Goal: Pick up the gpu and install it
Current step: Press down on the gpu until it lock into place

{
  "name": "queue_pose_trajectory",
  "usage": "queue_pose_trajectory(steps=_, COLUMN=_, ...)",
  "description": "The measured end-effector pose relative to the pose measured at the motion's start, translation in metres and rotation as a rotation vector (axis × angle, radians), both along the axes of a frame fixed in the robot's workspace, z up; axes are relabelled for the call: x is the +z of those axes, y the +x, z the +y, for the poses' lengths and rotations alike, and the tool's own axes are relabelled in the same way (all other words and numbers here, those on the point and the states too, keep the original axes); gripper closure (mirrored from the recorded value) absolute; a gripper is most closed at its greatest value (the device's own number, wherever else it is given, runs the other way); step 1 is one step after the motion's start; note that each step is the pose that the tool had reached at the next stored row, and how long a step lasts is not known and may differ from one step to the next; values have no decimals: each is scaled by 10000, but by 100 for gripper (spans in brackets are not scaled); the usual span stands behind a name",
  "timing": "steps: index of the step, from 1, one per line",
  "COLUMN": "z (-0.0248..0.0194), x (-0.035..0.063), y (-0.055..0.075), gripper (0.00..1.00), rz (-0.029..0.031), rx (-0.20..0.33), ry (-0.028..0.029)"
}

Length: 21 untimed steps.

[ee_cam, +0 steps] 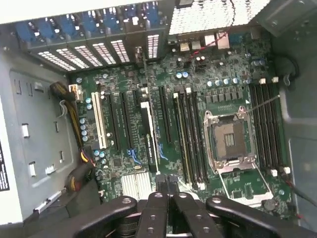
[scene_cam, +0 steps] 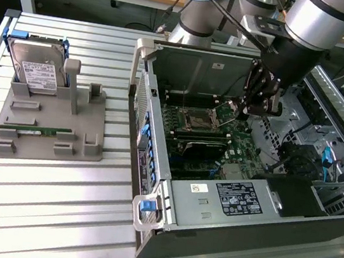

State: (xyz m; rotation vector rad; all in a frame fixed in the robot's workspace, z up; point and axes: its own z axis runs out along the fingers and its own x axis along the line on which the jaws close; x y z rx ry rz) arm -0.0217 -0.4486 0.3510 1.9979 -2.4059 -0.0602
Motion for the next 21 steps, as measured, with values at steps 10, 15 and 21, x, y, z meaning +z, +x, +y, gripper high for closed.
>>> queue_pose_trajectory(steps=10, z=0, x=-28, y=0, gripper=89, rz=0, rx=-3754, ry=-2)
queue_pose_trajectory(steps=15, z=0, x=-50, y=0, gripper=89, rz=1, rx=-5637, ry=-3)
queue_pose_trajectory(steps=21, z=0, x=-77, y=0, gripper=89, rz=1, rx=-8113, ry=-2)
